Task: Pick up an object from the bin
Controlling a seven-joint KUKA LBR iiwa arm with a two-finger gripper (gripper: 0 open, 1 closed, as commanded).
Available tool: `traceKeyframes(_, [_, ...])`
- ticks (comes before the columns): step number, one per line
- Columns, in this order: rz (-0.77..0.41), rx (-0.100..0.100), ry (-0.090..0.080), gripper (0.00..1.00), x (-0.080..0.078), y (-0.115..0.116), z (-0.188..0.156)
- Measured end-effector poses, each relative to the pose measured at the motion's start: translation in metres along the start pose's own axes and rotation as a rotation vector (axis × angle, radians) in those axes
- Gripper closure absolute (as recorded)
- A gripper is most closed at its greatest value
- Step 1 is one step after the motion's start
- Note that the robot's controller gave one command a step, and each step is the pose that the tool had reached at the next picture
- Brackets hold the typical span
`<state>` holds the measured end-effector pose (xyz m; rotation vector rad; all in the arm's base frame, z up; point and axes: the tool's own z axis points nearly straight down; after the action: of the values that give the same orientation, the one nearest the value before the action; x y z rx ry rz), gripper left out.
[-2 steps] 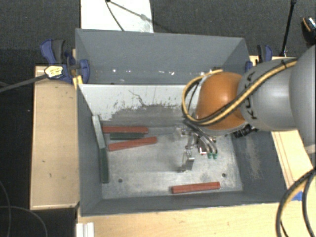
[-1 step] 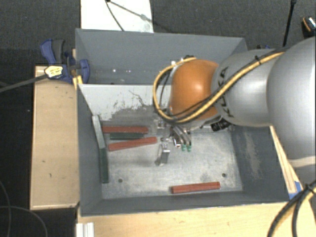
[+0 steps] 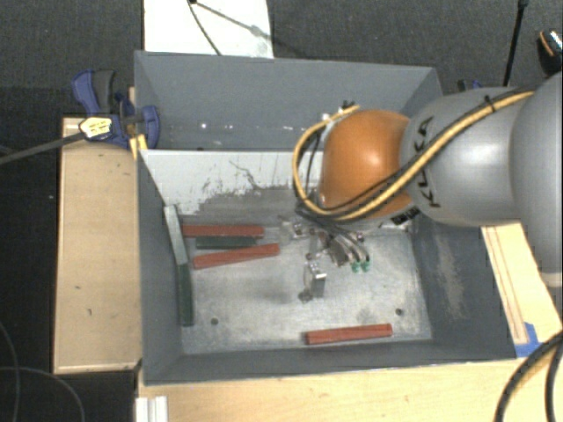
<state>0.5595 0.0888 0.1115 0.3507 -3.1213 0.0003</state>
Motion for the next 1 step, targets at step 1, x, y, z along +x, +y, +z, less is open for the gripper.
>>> traceKeyframes(1, [-0.022,-0.003,-0.005,0.00,-0.0342,0.0353,0.0429])
